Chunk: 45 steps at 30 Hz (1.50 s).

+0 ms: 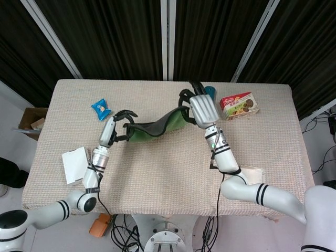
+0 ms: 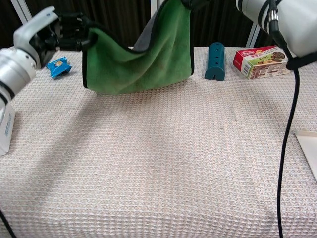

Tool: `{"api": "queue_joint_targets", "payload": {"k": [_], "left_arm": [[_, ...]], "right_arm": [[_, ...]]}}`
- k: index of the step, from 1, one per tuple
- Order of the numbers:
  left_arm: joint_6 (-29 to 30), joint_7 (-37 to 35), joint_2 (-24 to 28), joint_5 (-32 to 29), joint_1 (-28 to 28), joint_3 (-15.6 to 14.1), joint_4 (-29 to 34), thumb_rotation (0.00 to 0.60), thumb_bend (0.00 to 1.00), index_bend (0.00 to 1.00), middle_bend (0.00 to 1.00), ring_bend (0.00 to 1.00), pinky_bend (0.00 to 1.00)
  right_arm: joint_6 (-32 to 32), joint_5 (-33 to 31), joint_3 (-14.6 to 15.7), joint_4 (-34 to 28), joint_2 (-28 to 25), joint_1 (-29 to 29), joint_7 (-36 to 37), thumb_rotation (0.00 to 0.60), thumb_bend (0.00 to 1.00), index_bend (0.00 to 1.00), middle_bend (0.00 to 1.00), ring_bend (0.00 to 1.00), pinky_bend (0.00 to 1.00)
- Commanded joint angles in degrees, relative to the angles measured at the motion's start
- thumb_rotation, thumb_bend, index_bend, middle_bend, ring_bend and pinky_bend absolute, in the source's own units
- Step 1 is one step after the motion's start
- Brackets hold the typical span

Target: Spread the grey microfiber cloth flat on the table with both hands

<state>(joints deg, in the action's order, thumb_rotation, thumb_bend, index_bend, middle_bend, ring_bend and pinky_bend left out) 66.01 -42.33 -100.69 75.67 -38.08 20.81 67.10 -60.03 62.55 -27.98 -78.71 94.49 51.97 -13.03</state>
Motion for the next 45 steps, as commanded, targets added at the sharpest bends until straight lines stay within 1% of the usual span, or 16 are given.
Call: {"api": "queue_joint_targets", "payload": {"k": [1,3,5,8,11,14,17,20,24,27,29,32,36,41,42,45], "left_arm": [[-4.88,-2.07,5.10,-6.09,-3.82,7.56,3.07,0.600,0.55,0.70,0.36,0.24,0.20],[-4.70,-3.07,6.54,-6.13,-3.91,8.72,3.83,0.600,0.55,0.70,0.36,0.24,0.20],[-4.54,-4.69,7.62,-5.54,-3.33,8.58,4.73,0.600,0.55,0.70,0.36,0.24,0.20],[-3.62,-8.03,8.48,-2.50,-1.76,5.93,4.73,0.600,0.55,0.70,0.36,0.24,0.20],[-2.80,-12.90,8.70,1.96,0.05,1.36,3.16,0.600,0.56,0.70,0.36,0.23,0.20],[-1.87,-18.07,8.57,7.39,1.54,-4.42,-0.33,0.600,0.56,0.70,0.36,0.23,0.19],[-0.66,-20.09,8.21,11.64,2.61,-9.27,-3.51,0.600,0.56,0.70,0.36,0.23,0.19],[1.96,-19.03,7.28,16.36,3.99,-14.64,-7.36,0.600,0.56,0.70,0.36,0.23,0.19],[4.64,-16.27,6.35,20.47,5.39,-19.51,-10.43,0.600,0.56,0.70,0.36,0.23,0.19],[6.63,-12.36,5.41,23.53,6.72,-23.38,-12.90,0.600,0.56,0.70,0.36,0.22,0.19],[7.35,-10.58,4.86,24.64,7.30,-25.02,-13.93,0.600,0.56,0.70,0.36,0.22,0.19],[7.64,-8.09,4.32,25.67,7.66,-26.69,-15.10,0.600,0.56,0.70,0.35,0.22,0.19],[6.95,-1.48,3.34,26.16,7.93,-27.85,-17.20,0.600,0.55,0.68,0.32,0.20,0.18],[6.65,4.87,2.73,26.18,8.29,-28.54,-17.84,0.600,0.55,0.66,0.30,0.20,0.18],[6.31,6.18,2.75,26.19,8.26,-28.76,-17.75,0.600,0.55,0.65,0.29,0.20,0.18],[5.28,8.43,3.20,25.97,8.16,-29.27,-16.64,0.600,0.55,0.61,0.27,0.18,0.16]], "right_arm": [[-0.95,-0.60,-2.87,1.45,-0.14,1.74,2.31,0.600,0.49,0.74,0.31,0.03,0.02],[-1.67,0.41,-3.11,1.07,-1.20,1.63,3.39,0.600,0.49,0.74,0.32,0.03,0.02],[-1.90,1.38,-2.38,0.47,-2.34,1.03,4.08,0.600,0.49,0.74,0.32,0.03,0.02],[-1.66,3.22,0.19,-0.47,-4.23,-0.77,5.92,0.600,0.49,0.74,0.32,0.03,0.02],[-0.72,5.62,3.76,-0.87,-5.87,-2.69,8.28,0.600,0.48,0.74,0.32,0.03,0.02],[0.47,8.54,7.71,-1.30,-7.20,-4.40,11.10,0.600,0.48,0.74,0.32,0.03,0.02],[1.46,11.25,11.02,-2.01,-8.16,-5.33,12.12,0.600,0.48,0.74,0.32,0.03,0.02],[3.16,14.49,14.86,-3.77,-9.83,-5.99,12.41,0.600,0.48,0.74,0.32,0.03,0.02],[4.35,17.22,17.76,-5.75,-11.50,-6.40,12.26,0.600,0.48,0.74,0.32,0.03,0.02],[5.45,20.14,20.76,-7.15,-12.42,-6.49,10.51,0.600,0.48,0.75,0.33,0.03,0.02],[6.07,21.06,22.04,-7.42,-12.33,-6.47,8.72,0.600,0.48,0.75,0.33,0.03,0.02],[6.89,21.72,23.41,-7.20,-11.33,-6.40,6.16,0.600,0.48,0.75,0.33,0.03,0.02],[6.95,22.45,24.81,-5.86,-9.29,-6.69,2.73,0.600,0.48,0.75,0.33,0.03,0.01],[7.04,22.15,25.77,-4.89,-7.46,-7.28,-0.67,0.600,0.47,0.74,0.31,0.03,0.01],[6.72,22.20,25.94,-4.68,-6.98,-7.54,-1.27,0.600,0.46,0.73,0.30,0.03,0.01],[6.73,22.12,26.69,-4.73,-6.35,-8.09,-2.74,0.600,0.38,0.69,0.28,0.03,0.00]]}}
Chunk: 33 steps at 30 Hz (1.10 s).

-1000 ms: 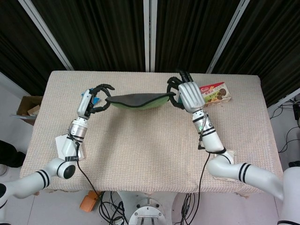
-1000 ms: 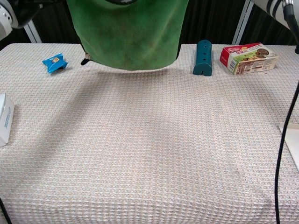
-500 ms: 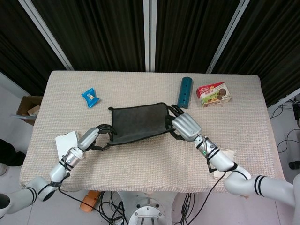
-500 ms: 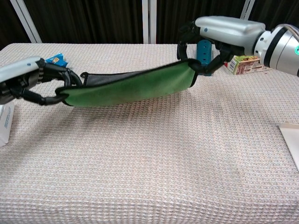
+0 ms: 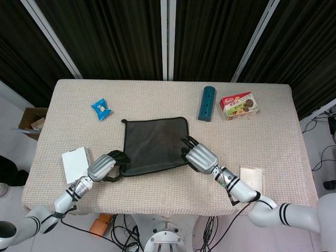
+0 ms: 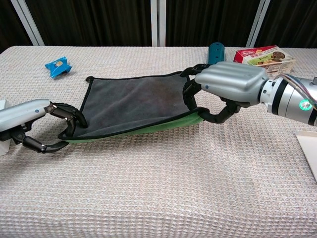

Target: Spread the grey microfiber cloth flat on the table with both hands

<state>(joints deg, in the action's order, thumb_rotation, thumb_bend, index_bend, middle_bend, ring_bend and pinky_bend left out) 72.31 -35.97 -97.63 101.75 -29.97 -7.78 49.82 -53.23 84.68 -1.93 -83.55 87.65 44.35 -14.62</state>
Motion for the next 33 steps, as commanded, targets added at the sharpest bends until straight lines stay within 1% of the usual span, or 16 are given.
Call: {"api": "queue_joint_targets", "payload": {"k": [1,5,7,9,10,15,18,21,23,24,25,26,28,29,31,33], "left_arm": [[-1.56,2.93,0.43,-0.19,-0.03,-0.89,1.11,0.600,0.56,0.58,0.26,0.18,0.16],[-2.57,7.63,1.70,-0.65,0.00,-1.15,3.67,0.600,0.56,0.48,0.24,0.17,0.15],[-2.63,9.75,2.46,-0.75,0.20,-1.39,5.10,0.590,0.55,0.44,0.22,0.17,0.15],[-2.31,11.54,3.20,-0.96,0.54,-1.45,6.61,0.554,0.54,0.41,0.21,0.17,0.15],[-2.28,12.26,3.56,-1.03,0.67,-1.53,7.22,0.522,0.53,0.40,0.21,0.17,0.15],[-1.91,15.70,5.67,-2.00,1.45,-1.39,11.29,0.460,0.47,0.33,0.18,0.16,0.15],[-0.91,17.23,7.62,-2.05,2.00,-1.51,14.29,0.402,0.41,0.28,0.17,0.16,0.15],[2.78,18.36,10.14,-1.66,3.08,-0.99,17.64,0.352,0.34,0.27,0.17,0.16,0.15],[6.70,19.00,11.62,-2.60,4.45,0.76,19.43,0.344,0.32,0.27,0.17,0.16,0.15],[9.13,18.82,12.50,-3.97,5.51,2.31,20.44,0.359,0.31,0.27,0.17,0.16,0.15],[10.35,18.69,13.38,-5.41,6.23,3.50,21.14,0.404,0.31,0.27,0.17,0.16,0.15],[11.20,19.24,14.80,-7.99,7.15,5.23,22.05,0.476,0.31,0.27,0.17,0.16,0.15],[10.75,21.87,18.20,-13.10,8.56,7.69,23.99,0.584,0.30,0.27,0.17,0.16,0.15],[9.88,23.55,19.97,-15.70,9.18,8.53,25.14,0.599,0.30,0.27,0.18,0.16,0.15],[8.55,26.71,23.38,-20.39,10.43,9.94,27.33,0.600,0.30,0.28,0.18,0.16,0.15],[7.45,28.84,26.91,-25.17,12.33,10.79,29.71,0.600,0.30,0.28,0.19,0.16,0.15]], "right_arm": [[0.05,-0.08,0.91,-0.02,0.56,-0.62,-1.73,0.600,0.32,0.65,0.27,0.02,0.00],[0.50,-0.78,1.91,-1.79,0.34,-1.39,-4.20,0.600,0.11,0.44,0.21,0.00,0.00],[0.50,-1.00,2.38,-3.10,-0.09,-1.81,-5.73,0.600,0.03,0.34,0.19,0.00,0.00],[0.55,-1.56,2.65,-4.63,-0.57,-2.24,-6.81,0.600,0.01,0.26,0.17,0.00,0.00],[0.52,-1.73,2.75,-5.23,-0.81,-2.40,-7.27,0.600,0.00,0.22,0.16,0.00,0.00],[0.19,-2.51,3.16,-7.51,-2.10,-3.31,-9.09,0.600,0.00,0.18,0.14,0.00,0.00],[-1.49,-2.32,2.80,-9.06,-3.53,-4.15,-8.86,0.600,0.00,0.16,0.13,0.00,0.00],[-5.49,-1.85,1.48,-11.07,-5.87,-5.81,-6.81,0.600,0.00,0.15,0.13,0.00,0.00],[-8.76,-2.12,0.21,-12.00,-7.26,-7.29,-5.25,0.600,0.01,0.15,0.14,0.00,0.00],[-10.92,-2.52,-0.66,-12.50,-8.21,-8.35,-4.34,0.600,0.02,0.15,0.15,0.00,0.00],[-12.47,-2.96,-1.32,-12.78,-8.90,-9.15,-3.77,0.600,0.06,0.15,0.16,0.00,0.01],[-14.39,-3.83,-2.19,-13.07,-9.81,-10.25,-3.18,0.600,0.08,0.15,0.18,0.00,0.03],[-17.34,-5.53,-3.60,-13.48,-11.58,-12.15,-2.27,0.600,0.16,0.18,0.22,0.03,0.11],[-18.48,-6.22,-4.10,-13.66,-12.44,-12.99,-1.62,0.600,0.17,0.19,0.23,0.04,0.12],[-20.38,-7.76,-4.77,-14.26,-14.34,-14.83,-0.11,0.600,0.18,0.23,0.24,0.07,0.17],[-21.96,-8.49,-4.64,-15.23,-17.14,-17.08,2.36,0.600,0.18,0.24,0.24,0.07,0.17]]}}
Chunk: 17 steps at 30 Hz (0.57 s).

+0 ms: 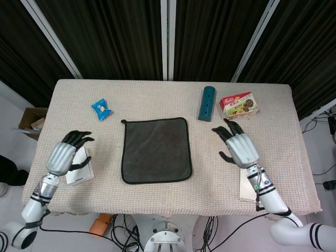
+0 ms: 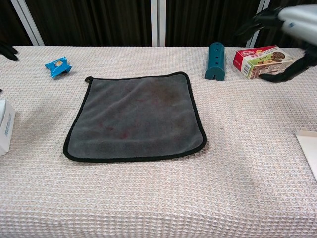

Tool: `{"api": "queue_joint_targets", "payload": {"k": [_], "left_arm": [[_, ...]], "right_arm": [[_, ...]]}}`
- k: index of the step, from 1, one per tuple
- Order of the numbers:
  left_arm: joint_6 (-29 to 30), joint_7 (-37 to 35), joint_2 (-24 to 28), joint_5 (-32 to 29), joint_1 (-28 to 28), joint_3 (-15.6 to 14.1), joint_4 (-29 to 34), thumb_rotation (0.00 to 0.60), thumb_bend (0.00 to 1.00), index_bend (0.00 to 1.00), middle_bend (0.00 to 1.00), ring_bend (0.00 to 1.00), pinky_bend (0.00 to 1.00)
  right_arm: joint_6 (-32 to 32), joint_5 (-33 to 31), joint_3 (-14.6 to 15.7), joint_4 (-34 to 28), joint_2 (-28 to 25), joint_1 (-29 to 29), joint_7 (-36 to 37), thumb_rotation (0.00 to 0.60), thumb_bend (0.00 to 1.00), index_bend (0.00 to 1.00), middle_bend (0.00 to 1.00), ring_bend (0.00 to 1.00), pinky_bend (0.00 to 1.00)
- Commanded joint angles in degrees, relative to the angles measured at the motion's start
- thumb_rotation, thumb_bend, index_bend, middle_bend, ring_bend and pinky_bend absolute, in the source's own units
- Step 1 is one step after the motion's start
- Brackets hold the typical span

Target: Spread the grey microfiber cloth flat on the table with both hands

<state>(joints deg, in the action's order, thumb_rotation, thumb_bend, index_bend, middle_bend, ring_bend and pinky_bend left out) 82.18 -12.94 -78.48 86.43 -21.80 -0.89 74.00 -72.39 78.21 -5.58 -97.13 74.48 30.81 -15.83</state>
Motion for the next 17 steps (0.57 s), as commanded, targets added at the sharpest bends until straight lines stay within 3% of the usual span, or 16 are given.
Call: {"api": "queue_joint_targets", "payload": {"k": [1,5,9,17], "left_arm": [[-2.37,6.41,9.46,-11.67,5.39,4.05,6.63,0.600,0.30,0.28,0.19,0.16,0.15],[0.16,6.50,12.99,-13.55,9.79,3.11,9.14,0.600,0.30,0.28,0.18,0.16,0.15],[5.94,6.55,14.61,-11.73,15.31,0.90,11.17,0.600,0.30,0.28,0.17,0.16,0.15],[14.47,8.98,11.29,-4.07,22.14,-3.05,12.03,0.600,0.29,0.28,0.17,0.16,0.15]], "right_arm": [[-3.82,-1.83,-0.64,-1.97,-5.59,-4.93,5.23,0.600,0.18,0.24,0.23,0.07,0.17],[-6.81,0.54,1.52,-1.86,-10.04,-9.30,11.54,0.600,0.18,0.24,0.19,0.05,0.12],[-11.69,3.48,3.96,0.32,-12.13,-14.47,16.43,0.600,0.18,0.24,0.18,0.02,0.07],[-15.55,7.24,6.59,3.28,-11.22,-19.92,22.16,0.600,0.18,0.24,0.17,0.02,0.07]]}}
